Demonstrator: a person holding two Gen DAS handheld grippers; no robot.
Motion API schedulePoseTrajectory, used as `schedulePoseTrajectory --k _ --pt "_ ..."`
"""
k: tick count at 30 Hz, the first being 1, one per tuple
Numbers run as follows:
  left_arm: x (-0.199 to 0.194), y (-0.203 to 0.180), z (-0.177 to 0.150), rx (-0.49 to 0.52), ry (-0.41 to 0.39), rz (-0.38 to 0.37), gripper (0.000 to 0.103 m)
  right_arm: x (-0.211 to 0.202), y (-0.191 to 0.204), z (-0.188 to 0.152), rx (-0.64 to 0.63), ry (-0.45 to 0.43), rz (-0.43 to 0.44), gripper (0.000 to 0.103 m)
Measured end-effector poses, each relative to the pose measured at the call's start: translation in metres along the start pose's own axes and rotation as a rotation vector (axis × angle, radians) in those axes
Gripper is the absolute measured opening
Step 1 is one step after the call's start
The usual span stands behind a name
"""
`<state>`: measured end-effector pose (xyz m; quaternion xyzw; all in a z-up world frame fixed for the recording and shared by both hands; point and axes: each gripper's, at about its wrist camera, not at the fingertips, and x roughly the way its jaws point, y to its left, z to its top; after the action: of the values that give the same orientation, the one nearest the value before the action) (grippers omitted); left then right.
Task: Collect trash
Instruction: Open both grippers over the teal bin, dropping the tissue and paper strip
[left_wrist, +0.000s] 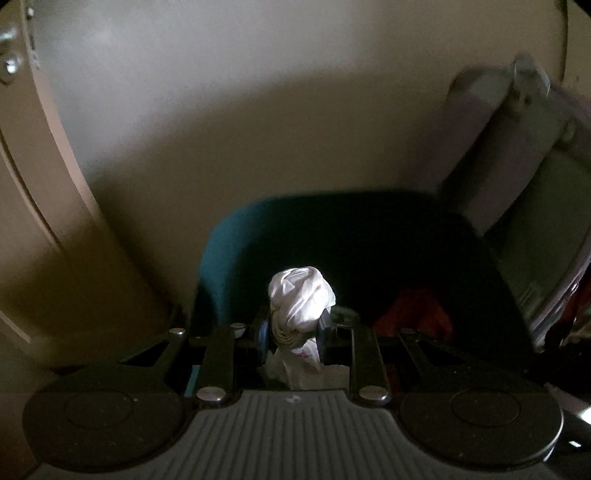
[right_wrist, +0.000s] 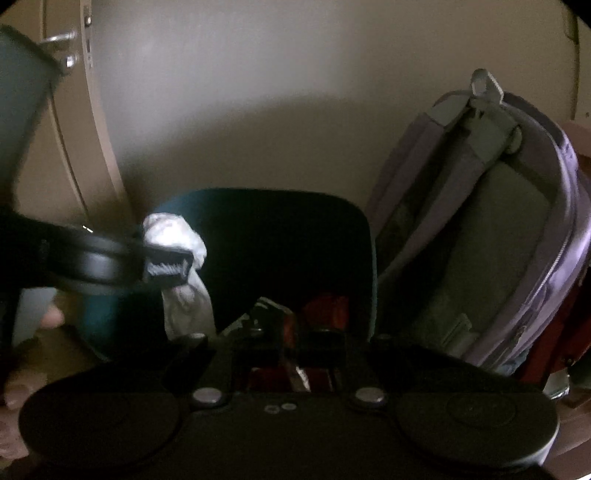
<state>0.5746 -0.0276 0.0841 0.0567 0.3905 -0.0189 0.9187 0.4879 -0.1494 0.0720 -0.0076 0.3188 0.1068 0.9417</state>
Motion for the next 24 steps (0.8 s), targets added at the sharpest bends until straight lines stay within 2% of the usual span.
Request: schedulePoseTrajectory --k 4,6,14,17,19,21,24 --pt "0.013 -0.002 -0.009 0.018 0.046 -0.005 0.024 0.007 -0.001 -0.004 -0.009 0.021 0.006 0.003" --pt "0.017 -0.004 -0.012 0.027 0.063 -0.01 0.024 0.008 -0.003 -0.003 -0.01 0.022 0.018 0.008" --pt "0.018 -0.004 -0.025 0.035 0.1 -0.023 0.027 -0.004 0.004 -0.008 -0.05 0.004 0.021 0.018" --pt "0.01 -0.002 -0.029 0.027 0.091 -0.022 0.041 -0.011 0.008 -0.01 -0.056 0.004 0.022 0.022" --pt "0.0 -0.001 -0.032 0.023 0.062 -0.027 0.063 -0.017 0.008 -0.01 -0.055 -0.003 0.023 0.028" --pt "-0.001 -0.008 -0.028 0.027 0.033 -0.021 0.067 -0.024 0.009 -0.011 -0.054 -0.012 0.024 0.031" --pt "-0.019 -0.005 -0.031 0.019 0.004 -0.028 0.067 -0.036 0.009 -0.012 -0.049 -0.033 0.027 0.036"
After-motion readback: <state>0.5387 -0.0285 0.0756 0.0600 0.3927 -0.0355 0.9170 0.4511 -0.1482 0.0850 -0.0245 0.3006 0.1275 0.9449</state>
